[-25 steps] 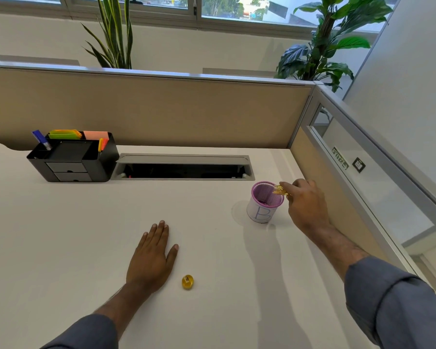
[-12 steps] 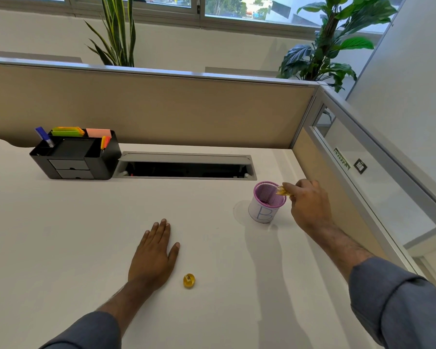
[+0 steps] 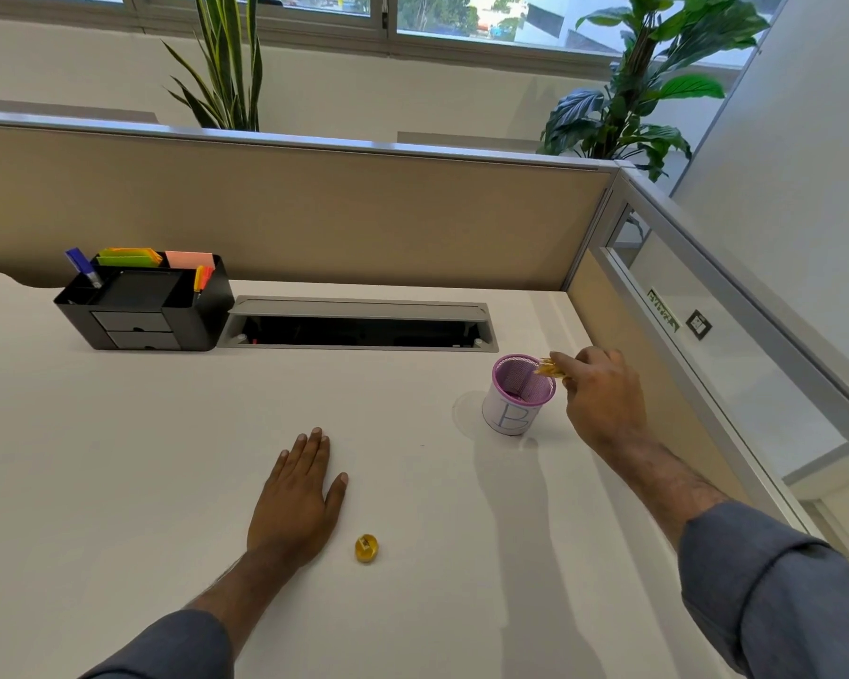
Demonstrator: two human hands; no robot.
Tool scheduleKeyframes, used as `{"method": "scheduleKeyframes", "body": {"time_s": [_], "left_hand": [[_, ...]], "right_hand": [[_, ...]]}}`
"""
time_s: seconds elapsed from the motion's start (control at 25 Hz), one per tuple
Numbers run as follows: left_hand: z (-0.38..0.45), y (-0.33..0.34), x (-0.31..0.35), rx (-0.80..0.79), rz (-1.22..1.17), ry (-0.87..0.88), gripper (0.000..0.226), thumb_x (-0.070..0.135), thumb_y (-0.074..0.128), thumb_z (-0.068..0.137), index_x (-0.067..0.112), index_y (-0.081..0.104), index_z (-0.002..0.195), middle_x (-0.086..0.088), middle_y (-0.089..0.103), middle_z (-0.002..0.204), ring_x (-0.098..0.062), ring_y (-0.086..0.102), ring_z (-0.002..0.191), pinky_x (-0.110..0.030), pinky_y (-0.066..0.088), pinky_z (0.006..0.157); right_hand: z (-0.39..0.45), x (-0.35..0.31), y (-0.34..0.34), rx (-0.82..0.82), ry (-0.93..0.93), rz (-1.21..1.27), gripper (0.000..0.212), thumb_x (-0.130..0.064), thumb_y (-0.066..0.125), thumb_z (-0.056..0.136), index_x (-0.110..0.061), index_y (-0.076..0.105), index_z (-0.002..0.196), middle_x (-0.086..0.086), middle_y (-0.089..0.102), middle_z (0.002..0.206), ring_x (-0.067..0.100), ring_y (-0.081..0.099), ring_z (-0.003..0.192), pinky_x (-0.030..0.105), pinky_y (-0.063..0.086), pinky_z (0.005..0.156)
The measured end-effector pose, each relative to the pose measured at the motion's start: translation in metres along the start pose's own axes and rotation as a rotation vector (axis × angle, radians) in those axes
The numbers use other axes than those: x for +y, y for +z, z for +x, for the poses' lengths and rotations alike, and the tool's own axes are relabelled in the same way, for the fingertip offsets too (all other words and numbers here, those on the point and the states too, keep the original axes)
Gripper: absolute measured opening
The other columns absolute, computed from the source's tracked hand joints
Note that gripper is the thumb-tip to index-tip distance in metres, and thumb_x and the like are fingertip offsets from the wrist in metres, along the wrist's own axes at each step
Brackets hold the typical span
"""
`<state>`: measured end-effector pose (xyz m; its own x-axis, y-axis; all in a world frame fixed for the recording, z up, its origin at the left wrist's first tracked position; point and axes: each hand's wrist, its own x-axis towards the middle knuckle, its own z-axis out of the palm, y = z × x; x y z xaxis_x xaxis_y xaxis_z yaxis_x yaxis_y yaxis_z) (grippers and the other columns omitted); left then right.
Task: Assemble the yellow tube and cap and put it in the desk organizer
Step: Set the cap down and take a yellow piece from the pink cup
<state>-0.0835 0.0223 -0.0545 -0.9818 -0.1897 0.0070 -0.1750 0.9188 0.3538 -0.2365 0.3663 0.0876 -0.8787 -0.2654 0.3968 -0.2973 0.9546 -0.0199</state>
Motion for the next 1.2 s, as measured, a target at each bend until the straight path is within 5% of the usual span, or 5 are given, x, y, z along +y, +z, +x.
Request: {"method": "scheduleKeyframes", "body": {"time_s": [1.2], "left_hand": [[-0.0008,-0.0019,0.0011,0.012,-0.001,0.002,0.066,0.050,0.023,0.100,0.018,0.006,0.155,0.004,0.004,0.166,-0.010,0.000,0.152,-0.029,-0.001,0.123]], "right_hand": [[-0.0027,-0.0020,-0.0009,-0.016,-0.021,0.004,0.038,0.003,0.068,0.080,-0.016,0.071,0.113,0.014,0.066,0.081,0.037,0.055,0.078,0.038,0.045,0.059]]}}
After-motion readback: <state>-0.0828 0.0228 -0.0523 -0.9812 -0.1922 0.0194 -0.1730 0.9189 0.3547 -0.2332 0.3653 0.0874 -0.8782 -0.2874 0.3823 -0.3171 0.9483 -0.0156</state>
